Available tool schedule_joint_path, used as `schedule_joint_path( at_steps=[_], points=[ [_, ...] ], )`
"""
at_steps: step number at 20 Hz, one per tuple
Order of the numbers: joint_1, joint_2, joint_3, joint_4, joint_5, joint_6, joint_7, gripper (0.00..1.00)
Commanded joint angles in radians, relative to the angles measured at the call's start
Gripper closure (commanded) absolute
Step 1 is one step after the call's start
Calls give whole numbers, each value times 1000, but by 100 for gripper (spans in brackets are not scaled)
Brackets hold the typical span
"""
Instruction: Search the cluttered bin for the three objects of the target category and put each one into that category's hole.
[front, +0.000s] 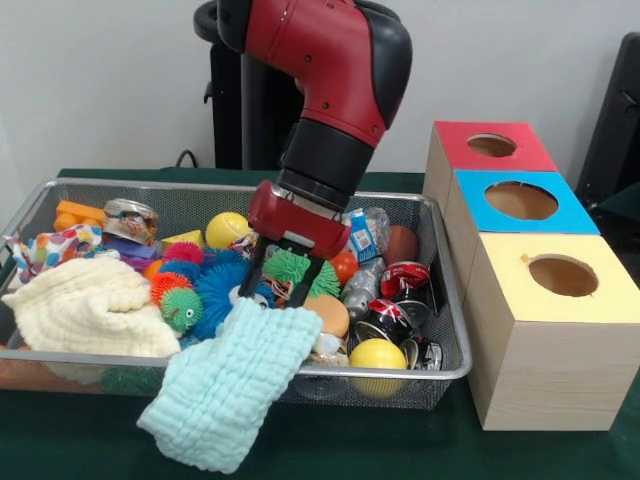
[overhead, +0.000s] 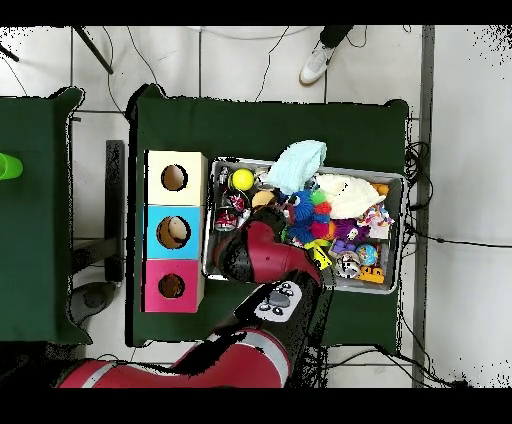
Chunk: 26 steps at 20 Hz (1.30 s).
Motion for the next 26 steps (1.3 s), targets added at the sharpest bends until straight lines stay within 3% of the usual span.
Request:
schedule_joint_path(
  at_steps=[1, 14, 20, 26],
  points=[
    [9, 12, 47, 46, 64, -33, 246, 0],
    [-101, -105, 133, 133, -49, -37, 256, 0],
    [-126, -90, 141, 149, -62, -80, 254, 0],
    [-70, -52, 90, 151, -24, -128, 244, 0]
  ],
)
